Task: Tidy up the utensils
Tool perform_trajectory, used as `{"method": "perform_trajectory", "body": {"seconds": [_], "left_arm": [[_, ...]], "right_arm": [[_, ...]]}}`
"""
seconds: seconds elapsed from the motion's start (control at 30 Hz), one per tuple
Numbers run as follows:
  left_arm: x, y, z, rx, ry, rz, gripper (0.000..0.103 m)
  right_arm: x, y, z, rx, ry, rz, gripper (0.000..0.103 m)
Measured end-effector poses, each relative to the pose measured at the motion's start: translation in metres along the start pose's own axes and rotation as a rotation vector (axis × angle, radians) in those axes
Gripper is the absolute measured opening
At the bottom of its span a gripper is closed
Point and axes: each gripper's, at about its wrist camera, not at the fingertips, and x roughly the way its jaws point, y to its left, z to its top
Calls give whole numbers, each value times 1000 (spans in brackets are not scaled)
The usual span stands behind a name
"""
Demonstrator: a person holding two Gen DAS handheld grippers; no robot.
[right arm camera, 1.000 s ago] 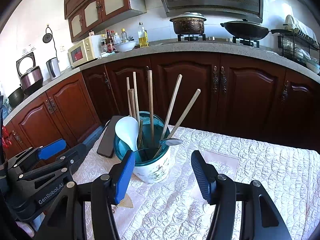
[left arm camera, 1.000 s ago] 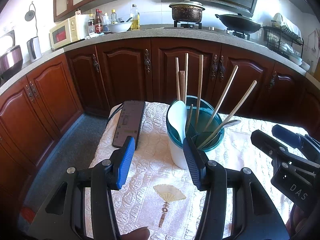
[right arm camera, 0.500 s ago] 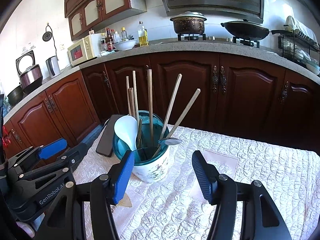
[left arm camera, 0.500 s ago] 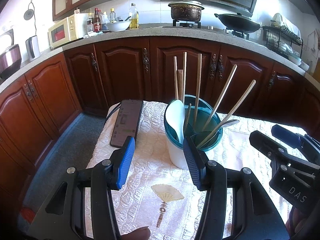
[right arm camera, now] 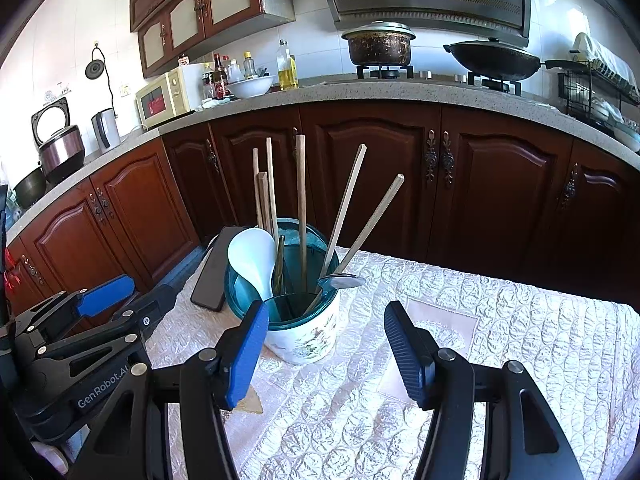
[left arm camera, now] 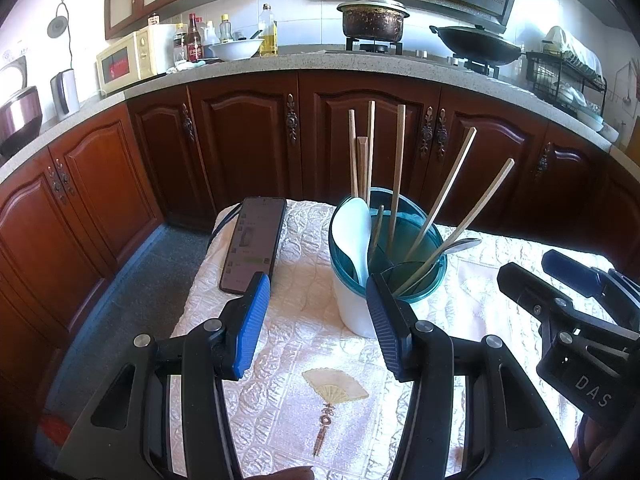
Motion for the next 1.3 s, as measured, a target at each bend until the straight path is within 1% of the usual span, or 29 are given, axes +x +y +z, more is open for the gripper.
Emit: {"method": "perform_trajectory", "body": {"seconds": [1.03, 1.3], "left_arm": [[3, 2, -5, 0, 8, 5, 50], [4, 0, -7, 6, 9, -5, 50]], "right_arm": [[9, 0, -4, -5, 17, 2, 58], [10, -1, -6, -5, 23, -1, 58]]}}
